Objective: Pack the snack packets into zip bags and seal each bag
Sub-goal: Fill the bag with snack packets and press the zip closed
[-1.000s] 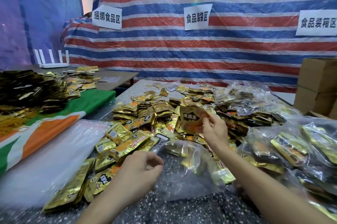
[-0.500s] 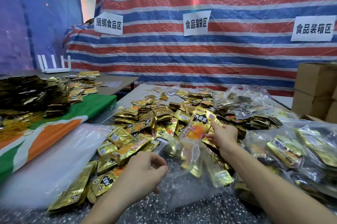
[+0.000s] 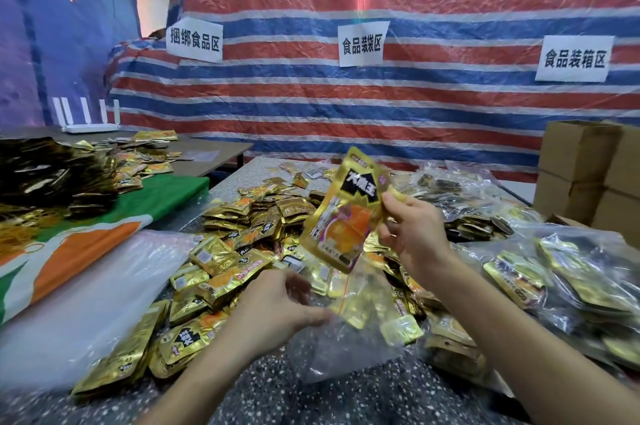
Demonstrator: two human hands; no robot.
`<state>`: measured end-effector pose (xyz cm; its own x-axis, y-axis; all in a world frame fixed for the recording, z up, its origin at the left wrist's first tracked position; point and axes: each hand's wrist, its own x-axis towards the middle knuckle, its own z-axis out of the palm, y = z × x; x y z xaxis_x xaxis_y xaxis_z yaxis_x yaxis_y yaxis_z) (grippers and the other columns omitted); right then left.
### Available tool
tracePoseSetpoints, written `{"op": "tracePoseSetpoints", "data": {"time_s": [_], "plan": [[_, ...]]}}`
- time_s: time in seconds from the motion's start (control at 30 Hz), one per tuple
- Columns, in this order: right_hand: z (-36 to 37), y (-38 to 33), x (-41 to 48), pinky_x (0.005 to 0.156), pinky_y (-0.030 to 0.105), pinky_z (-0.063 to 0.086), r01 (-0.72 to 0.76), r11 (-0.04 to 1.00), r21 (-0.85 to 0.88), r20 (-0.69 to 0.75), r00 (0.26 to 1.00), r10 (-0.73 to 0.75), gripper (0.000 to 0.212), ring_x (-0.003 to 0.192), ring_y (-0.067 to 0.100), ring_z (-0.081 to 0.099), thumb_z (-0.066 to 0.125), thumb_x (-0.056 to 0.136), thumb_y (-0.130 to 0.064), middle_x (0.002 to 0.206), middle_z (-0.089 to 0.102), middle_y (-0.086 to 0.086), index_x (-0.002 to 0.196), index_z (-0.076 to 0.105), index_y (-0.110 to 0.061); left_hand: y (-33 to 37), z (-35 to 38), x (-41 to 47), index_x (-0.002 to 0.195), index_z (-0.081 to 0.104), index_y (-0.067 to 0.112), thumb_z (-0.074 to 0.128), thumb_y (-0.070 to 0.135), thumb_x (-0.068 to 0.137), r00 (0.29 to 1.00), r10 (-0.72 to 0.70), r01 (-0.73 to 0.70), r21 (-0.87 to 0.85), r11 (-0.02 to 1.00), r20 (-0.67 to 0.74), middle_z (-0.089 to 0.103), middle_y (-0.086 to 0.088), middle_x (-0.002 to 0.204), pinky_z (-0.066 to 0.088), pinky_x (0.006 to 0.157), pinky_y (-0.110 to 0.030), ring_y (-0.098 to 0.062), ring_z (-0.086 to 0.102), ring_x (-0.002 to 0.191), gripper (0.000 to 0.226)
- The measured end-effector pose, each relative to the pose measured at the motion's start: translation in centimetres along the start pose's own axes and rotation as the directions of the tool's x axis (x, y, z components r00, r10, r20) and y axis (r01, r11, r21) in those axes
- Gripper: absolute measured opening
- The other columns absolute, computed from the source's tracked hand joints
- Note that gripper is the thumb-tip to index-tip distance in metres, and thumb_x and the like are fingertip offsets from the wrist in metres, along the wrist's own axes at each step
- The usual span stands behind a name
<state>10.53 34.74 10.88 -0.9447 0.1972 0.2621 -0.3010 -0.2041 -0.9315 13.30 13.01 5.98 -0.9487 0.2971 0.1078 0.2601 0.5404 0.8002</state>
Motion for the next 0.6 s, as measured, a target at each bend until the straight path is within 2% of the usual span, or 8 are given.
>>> {"op": "tracePoseSetpoints", "data": {"time_s": [0.1, 0.2, 0.27, 0.33, 0.37, 0.43, 0.5, 0.6], "plan": [[-0.5, 0.1, -1.1, 0.046, 0.026, 0.045, 0.095, 0.965, -0.246, 0.164, 0.985, -0.055, 0.024, 0.047, 0.015, 0.055, 0.05, 0.103, -0.009, 0.067, 0.067, 0.008, 0.083, 0.062, -0.004, 0.5, 0.1, -0.3, 0.093, 0.072, 0.022, 0.09, 0.038, 0.066, 0.999, 0.022, -0.025, -0.137, 0.99, -0.025, 0.075, 0.009, 0.082, 0.046, 0.056, -0.017, 0.001, 0.064, 0.064, 0.036], [-1.5, 0.1, -1.6, 0.053, 0.025, 0.048, 0.165, 0.904, -0.395, 0.267, 0.962, -0.059, 0.023, 0.056, 0.015, 0.059, 0.051, 0.103, -0.01, 0.073, 0.068, 0.007, 0.088, 0.065, 0.001, 1.1, -0.3, -0.6, 0.089, 0.071, 0.027, 0.087, 0.056, 0.058, 0.997, 0.039, -0.049, -0.167, 0.985, -0.064, 0.074, 0.018, 0.078, 0.044, 0.056, -0.009, 0.007, 0.064, 0.065, 0.045], [-1.7, -0.1, -2.0, 0.062, 0.022, 0.05, 0.255, 0.831, -0.494, 0.323, 0.941, -0.097, 0.023, 0.067, 0.01, 0.062, 0.051, 0.104, -0.014, 0.078, 0.072, -0.003, 0.094, 0.072, -0.011, 1.4, -0.7, -0.8, 0.094, 0.067, 0.029, 0.078, 0.069, 0.047, 0.996, 0.023, -0.036, -0.152, 0.988, -0.085, 0.073, 0.013, 0.082, 0.045, 0.058, -0.006, 0.009, 0.064, 0.073, 0.063], [-1.8, -0.3, -2.2, 0.081, 0.029, 0.053, 0.306, 0.762, -0.571, 0.381, 0.921, -0.084, 0.021, 0.088, 0.01, 0.067, 0.054, 0.103, -0.019, 0.094, 0.076, -0.007, 0.103, 0.075, -0.024, 1.6, -0.9, -0.9, 0.107, 0.067, 0.026, 0.074, 0.074, 0.044, 0.997, 0.023, -0.032, -0.139, 0.99, -0.068, 0.072, 0.012, 0.094, 0.047, 0.064, -0.008, 0.007, 0.066, 0.08, 0.079], [-1.7, -0.4, -2.2, 0.089, 0.034, 0.052, 0.323, 0.72, -0.615, 0.411, 0.91, -0.057, 0.021, 0.097, 0.01, 0.067, 0.054, 0.103, -0.021, 0.102, 0.076, -0.008, 0.107, 0.074, -0.028, 1.7, -1.0, -0.9, 0.109, 0.067, 0.026, 0.073, 0.075, 0.045, 0.998, 0.032, -0.039, -0.145, 0.989, -0.056, 0.073, 0.013, 0.096, 0.049, 0.066, -0.008, 0.008, 0.067, 0.083, 0.081], [-1.7, -0.7, -2.2, 0.095, 0.038, 0.048, 0.349, 0.609, -0.712, 0.466, 0.884, 0.037, 0.023, 0.107, 0.007, 0.063, 0.053, 0.103, -0.026, 0.11, 0.073, -0.011, 0.111, 0.074, -0.032, 2.1, -1.2, -0.8, 0.102, 0.067, 0.031, 0.072, 0.077, 0.045, 0.997, 0.052, -0.062, -0.158, 0.986, -0.065, 0.072, 0.017, 0.095, 0.051, 0.073, -0.011, 0.012, 0.066, 0.084, 0.073], [-1.6, -0.9, -2.4, 0.091, 0.039, 0.05, 0.315, 0.534, -0.784, 0.476, 0.858, 0.193, 0.025, 0.107, 0.005, 0.061, 0.05, 0.104, -0.03, 0.113, 0.07, -0.011, 0.116, 0.072, -0.029, 2.3, -1.6, -0.6, 0.101, 0.065, 0.032, 0.079, 0.071, 0.044, 0.995, 0.052, -0.067, -0.189, 0.98, -0.086, 0.072, 0.018, 0.094, 0.054, 0.073, -0.017, 0.011, 0.066, 0.083, 0.07], [-1.6, -1.1, -2.7, 0.074, 0.032, 0.059, 0.232, 0.516, -0.824, 0.45, 0.822, 0.349, 0.024, 0.095, 0.013, 0.066, 0.05, 0.105, -0.031, 0.105, 0.072, -0.004, 0.114, 0.072, -0.027, 2.2, -2.7, -0.4, 0.114, 0.066, 0.025, 0.094, 0.047, 0.048, 0.997, 0.067, -0.062, -0.174, 0.983, 0.027, 0.073, 0.01, 0.102, 0.059, 0.079, -0.026, 0.001, 0.069, 0.09, 0.075]]}}
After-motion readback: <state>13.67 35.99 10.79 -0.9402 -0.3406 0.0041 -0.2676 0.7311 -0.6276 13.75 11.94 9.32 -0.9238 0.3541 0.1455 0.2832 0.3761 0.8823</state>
